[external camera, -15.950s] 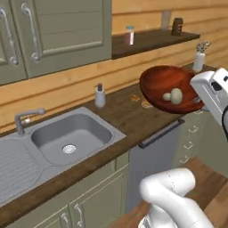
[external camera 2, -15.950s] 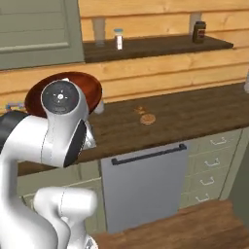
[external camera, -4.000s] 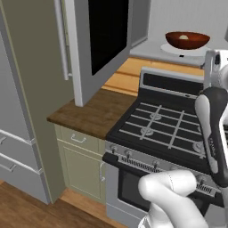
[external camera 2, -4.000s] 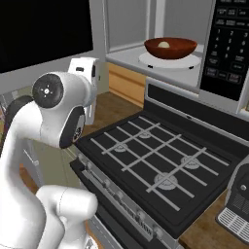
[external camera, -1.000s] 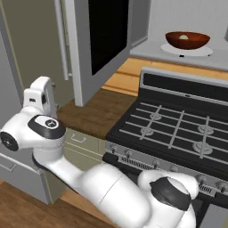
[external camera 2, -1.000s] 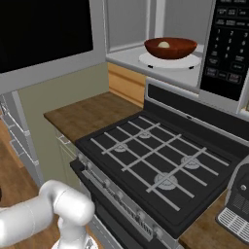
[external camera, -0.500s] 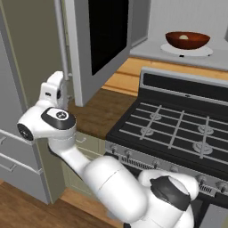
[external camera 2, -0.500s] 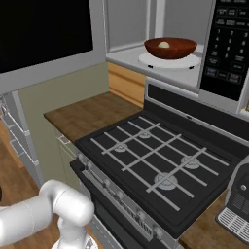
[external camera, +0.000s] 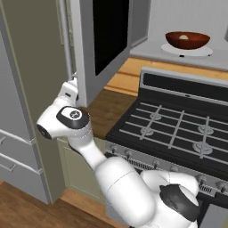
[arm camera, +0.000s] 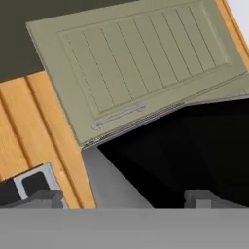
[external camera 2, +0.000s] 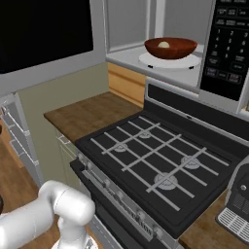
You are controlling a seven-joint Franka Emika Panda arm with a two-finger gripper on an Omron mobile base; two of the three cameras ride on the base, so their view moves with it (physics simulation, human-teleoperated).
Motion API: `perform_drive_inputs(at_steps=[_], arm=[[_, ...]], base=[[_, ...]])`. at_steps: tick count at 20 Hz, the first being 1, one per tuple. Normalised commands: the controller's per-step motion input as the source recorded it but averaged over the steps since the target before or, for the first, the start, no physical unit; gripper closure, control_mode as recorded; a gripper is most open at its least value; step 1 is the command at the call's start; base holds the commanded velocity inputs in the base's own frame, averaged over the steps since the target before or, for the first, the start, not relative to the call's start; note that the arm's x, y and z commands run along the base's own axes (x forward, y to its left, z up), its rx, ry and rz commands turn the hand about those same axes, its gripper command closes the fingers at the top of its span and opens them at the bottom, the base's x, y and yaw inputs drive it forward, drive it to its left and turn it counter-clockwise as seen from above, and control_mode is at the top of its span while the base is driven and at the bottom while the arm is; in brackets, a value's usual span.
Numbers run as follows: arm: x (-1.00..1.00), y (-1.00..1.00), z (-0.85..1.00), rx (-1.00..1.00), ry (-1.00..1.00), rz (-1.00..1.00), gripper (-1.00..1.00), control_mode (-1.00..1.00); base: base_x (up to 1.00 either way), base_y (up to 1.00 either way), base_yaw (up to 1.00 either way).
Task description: Pick the mushroom from the sink and place it in the bowl. Then pick the bowl and place it in the microwave. Then close the microwave door and press the start button.
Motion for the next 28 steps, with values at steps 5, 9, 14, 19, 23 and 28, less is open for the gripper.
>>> perform_drive_inputs(at_steps=[5, 9, 14, 19, 23, 28], arm=[[-0.33, -0.76, 0.32, 0.24, -0.31, -0.09, -1.0, -1.0], [-0.39, -0.97, 0.25, 0.29, -0.32, -0.09, -1.0, -1.0], [-0.28, -1.0, 0.2, 0.34, -0.23, -0.05, -1.0, -1.0], [-0.01, -1.0, 0.3, 0.34, -0.08, 0.0, -1.0, -1.0], [0.0, -1.0, 0.12, 0.36, 0.0, 0.0, -1.0, -1.0], [0.16, -1.0, 0.0, 0.31, 0.0, 0.01, -1.0, -1.0]], base=[[0.0, 0.0, 0.0], [0.0, 0.0, 0.0], [0.0, 0.0, 0.0], [0.0, 0.0, 0.0], [0.0, 0.0, 0.0], [0.0, 0.0, 0.0]])
